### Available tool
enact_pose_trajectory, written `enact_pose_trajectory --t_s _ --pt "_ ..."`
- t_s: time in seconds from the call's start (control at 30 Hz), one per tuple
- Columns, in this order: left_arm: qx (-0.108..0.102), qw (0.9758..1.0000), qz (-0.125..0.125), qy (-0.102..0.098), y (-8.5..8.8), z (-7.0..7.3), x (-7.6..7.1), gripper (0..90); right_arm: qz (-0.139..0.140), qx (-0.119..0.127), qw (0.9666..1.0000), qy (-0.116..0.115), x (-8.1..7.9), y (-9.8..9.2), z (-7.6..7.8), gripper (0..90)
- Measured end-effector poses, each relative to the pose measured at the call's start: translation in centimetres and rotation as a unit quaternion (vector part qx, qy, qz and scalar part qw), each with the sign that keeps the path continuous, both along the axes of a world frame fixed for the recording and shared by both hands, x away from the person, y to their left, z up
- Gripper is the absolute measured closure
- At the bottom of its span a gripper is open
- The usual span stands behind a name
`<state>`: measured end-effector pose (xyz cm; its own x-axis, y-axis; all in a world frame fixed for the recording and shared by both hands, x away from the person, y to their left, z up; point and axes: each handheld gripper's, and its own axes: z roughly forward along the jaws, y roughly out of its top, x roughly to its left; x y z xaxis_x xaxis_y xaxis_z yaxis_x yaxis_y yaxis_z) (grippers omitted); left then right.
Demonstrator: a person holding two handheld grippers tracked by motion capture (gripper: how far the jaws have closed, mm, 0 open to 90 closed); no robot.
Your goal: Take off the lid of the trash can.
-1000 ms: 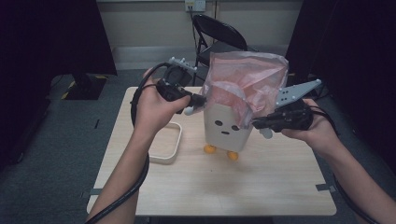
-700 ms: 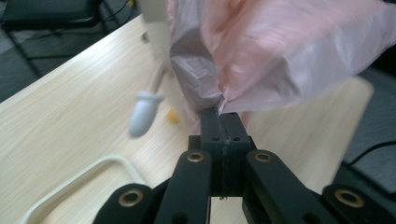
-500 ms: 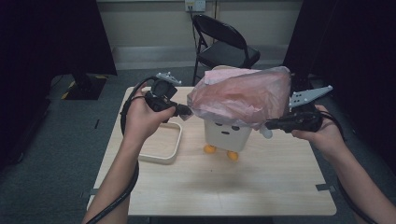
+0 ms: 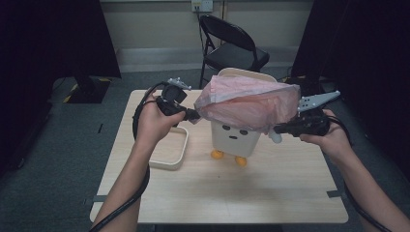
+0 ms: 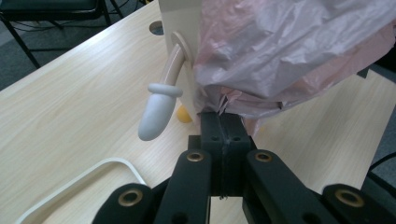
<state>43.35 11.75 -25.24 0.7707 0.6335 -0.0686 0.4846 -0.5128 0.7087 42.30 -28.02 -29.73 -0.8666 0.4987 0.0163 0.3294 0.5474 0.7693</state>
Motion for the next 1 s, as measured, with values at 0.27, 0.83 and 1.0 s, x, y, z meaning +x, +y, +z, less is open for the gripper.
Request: enact_pose_trajectory --t_s 0.27,0.83,1.0 --pt "-0.004 0.9995 0.006 -0.03 1.1 1.1 -0.4 65.3 -0.011 -0.019 0.9994 -0.026 -0.9 -0.9 1.3 70.6" --pt "-0.021 0.998 -0.004 -0.06 0.3 1.9 0.2 40.7 -0.115 0.047 0.991 -0.051 -0.9 -5.2 4.9 39.9" --pt "-0.018 0.9978 0.009 -0.063 0.5 1.8 0.9 45.9 -0.133 0.057 0.9886 -0.041 0.6 -4.8 4.6 45.1"
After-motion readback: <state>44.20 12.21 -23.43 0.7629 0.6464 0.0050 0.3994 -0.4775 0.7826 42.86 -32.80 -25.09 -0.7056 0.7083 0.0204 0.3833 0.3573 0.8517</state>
